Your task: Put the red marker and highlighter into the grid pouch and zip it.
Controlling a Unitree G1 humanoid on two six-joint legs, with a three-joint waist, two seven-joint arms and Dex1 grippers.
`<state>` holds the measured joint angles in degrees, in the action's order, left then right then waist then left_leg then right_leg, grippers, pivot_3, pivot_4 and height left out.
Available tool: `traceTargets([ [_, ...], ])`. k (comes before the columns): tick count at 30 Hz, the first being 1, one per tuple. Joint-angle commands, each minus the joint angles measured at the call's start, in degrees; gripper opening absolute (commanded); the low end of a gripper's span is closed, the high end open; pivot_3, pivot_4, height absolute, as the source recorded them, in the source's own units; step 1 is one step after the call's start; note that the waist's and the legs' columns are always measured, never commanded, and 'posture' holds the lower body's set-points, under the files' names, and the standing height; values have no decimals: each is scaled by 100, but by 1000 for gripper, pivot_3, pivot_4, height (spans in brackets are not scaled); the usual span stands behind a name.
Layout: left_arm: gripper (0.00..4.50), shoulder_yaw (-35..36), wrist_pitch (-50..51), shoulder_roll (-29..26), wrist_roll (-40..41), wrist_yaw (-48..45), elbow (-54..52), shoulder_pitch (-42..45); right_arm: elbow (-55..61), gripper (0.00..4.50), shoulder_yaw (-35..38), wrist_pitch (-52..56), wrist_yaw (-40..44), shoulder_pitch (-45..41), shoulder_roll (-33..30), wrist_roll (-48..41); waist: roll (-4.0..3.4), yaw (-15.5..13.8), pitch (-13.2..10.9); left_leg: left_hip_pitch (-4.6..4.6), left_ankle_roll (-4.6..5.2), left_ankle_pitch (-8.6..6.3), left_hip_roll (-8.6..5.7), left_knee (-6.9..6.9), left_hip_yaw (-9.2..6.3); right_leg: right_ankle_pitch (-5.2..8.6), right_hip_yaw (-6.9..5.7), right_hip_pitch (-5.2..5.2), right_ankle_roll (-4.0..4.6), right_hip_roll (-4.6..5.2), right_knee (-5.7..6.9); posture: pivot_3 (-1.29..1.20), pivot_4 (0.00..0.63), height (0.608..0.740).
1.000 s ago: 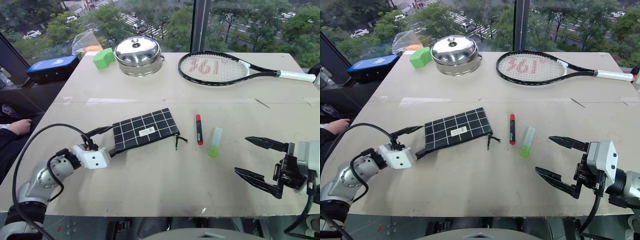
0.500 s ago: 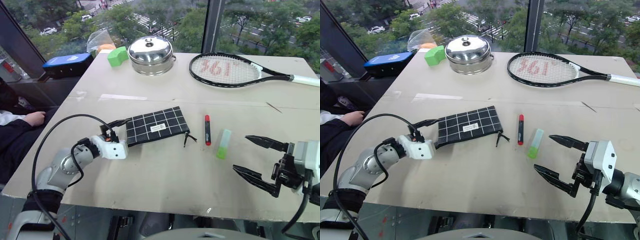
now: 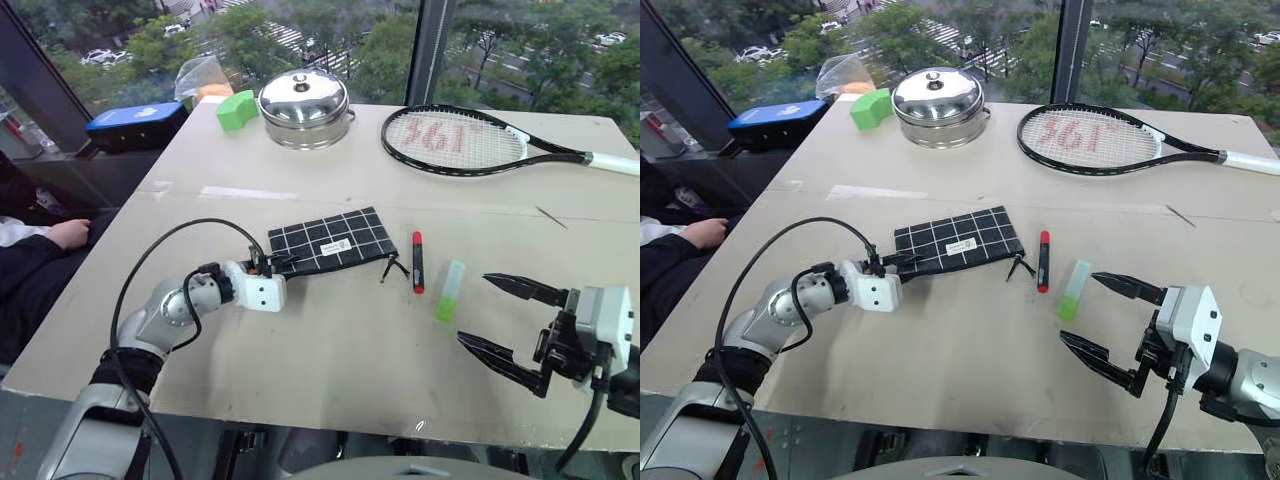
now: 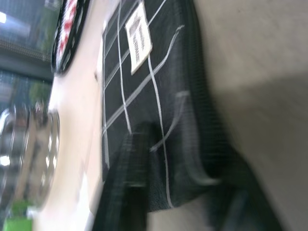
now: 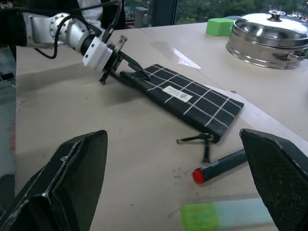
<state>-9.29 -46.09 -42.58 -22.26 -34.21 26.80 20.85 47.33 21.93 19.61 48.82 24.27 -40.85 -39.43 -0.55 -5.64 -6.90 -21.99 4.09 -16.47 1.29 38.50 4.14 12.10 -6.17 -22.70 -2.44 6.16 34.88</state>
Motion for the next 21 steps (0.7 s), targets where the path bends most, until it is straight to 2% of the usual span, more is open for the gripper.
traceTargets([
  [1, 66, -240, 2, 152, 219, -111, 91, -79, 252, 4500, -152, -46, -148, -28, 53, 33, -9, 27, 0, 2, 0, 0, 0, -3, 0, 0, 0, 1, 0, 0, 1, 0, 150, 740],
  [7, 66, 23, 710, 128, 945, -437, -599, -215, 191, 4500, -911, 439, -1100, -620, 259, 453, 13, 139, -14, 2, 0, 0, 2, -1, -1, 12, 0, -1, -18, 1, 1, 0, 150, 740],
  [11, 66, 187, 1496, 107, 1374, -658, -1521, -337, 156, 4500, -1721, 1735, -2321, -1525, 349, 939, 69, 240, -57, -3, 0, 0, 5, -1, -2, -1, 1, -8, 2, 1, 4, 0, 150, 740],
  [12, 66, 225, 1673, 108, 1452, -690, -1736, -388, 17, 4500, -1899, 2233, -2520, -1863, 438, 754, 84, 290, -62, -10, -2, 1, 7, 0, -2, -2, -1, -16, 6, -1, 4, 0, 150, 740],
  [16, 66, 342, 2140, 44, 1585, -756, -2374, -622, -818, 4500, -2222, 3482, -3295, -3157, 1317, 434, 90, 435, -67, -29, -33, 19, 9, -5, -3, -17, 0, -32, -11, -6, 7, 0, 150, 740],
  [21, 66, 461, 2395, 0, 1607, -712, -2745, -873, -1890, 4500, -2049, 4451, -3886, -4318, 2078, 461, 83, 494, -71, -47, -43, 25, 10, -10, -5, -20, -8, -47, -15, -16, 9, 0, 150, 740],
])
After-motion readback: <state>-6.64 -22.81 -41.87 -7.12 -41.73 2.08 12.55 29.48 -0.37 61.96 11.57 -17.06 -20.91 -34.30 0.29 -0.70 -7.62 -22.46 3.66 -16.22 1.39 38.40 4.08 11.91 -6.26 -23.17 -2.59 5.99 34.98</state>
